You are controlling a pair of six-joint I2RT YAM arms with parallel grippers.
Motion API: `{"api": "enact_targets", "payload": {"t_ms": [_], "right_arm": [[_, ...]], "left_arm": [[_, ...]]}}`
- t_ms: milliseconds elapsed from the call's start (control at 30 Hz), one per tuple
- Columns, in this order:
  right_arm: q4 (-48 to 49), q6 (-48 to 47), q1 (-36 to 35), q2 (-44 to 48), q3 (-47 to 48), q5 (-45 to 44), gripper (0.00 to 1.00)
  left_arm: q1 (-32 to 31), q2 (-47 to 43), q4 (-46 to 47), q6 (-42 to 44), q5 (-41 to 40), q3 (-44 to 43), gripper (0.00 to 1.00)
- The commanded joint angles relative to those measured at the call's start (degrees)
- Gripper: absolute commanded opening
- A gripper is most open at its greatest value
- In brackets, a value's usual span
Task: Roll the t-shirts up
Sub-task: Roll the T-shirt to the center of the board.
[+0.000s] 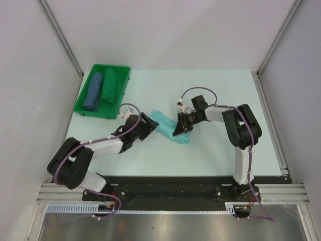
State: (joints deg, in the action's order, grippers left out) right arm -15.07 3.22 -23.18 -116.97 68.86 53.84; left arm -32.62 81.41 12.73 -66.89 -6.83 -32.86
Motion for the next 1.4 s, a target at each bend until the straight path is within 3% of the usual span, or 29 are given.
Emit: {"api": "enact_targets", "payload": {"t_ms": [0, 200, 367, 500, 633, 667, 767, 800, 1000, 1167, 1367], "right_arm": [[-1.5, 6.2, 2.0, -4.1, 0.2, 0.5, 0.26], [-1.4, 7.2, 3.2, -4.9, 0.3, 0.8, 0.25], [-1.5, 6.9, 3.3, -5.2, 0.2, 1.3, 0.26], [-1.3, 6.8, 3.5, -4.9, 0.3, 1.0, 0.28], [-2.2, 2.9, 3.3, -2.1, 0.4, -3.4, 0.45], [-3.0, 1.2, 3.1, 0.3, 0.4, -5.0, 0.53], [-3.7, -5.4, 0.7, 7.0, 0.1, -18.2, 0.62], [-3.2, -6.3, -0.2, 8.7, -0.3, -26.5, 0.63], [4.9, -15.1, -6.9, 21.0, -6.3, -51.6, 0.70], [9.1, -20.3, -14.5, 26.7, -10.9, -63.9, 0.71], [13.7, -25.6, -29.1, 28.3, -15.7, -74.4, 0.71]], "left_arm": [[-0.2, 6.2, 13.5, 2.5, 0.6, 0.0, 0.77], [-0.2, 12.4, 14.6, 0.2, -0.5, -0.6, 0.70], [-0.3, 15.3, 8.3, -0.3, -2.5, -4.7, 0.68], [-0.8, 18.2, -1.6, -1.4, -3.9, -10.3, 0.59], [-1.0, 22.6, -14.7, -1.7, -6.5, -17.8, 0.38], [-1.0, 23.4, -18.8, -0.9, -6.7, -20.8, 0.28], [-1.1, 26.0, -24.2, 0.3, -5.7, -26.4, 0.05], [-1.2, 26.7, -27.6, 0.3, -5.4, -27.7, 0.01], [-1.4, 30.5, -37.9, 4.7, -2.8, -37.2, 0.00], [-1.3, 32.2, -42.1, 9.9, -1.1, -42.7, 0.00], [-1.0, 33.5, -44.8, 12.8, 0.2, -45.4, 0.00]]}}
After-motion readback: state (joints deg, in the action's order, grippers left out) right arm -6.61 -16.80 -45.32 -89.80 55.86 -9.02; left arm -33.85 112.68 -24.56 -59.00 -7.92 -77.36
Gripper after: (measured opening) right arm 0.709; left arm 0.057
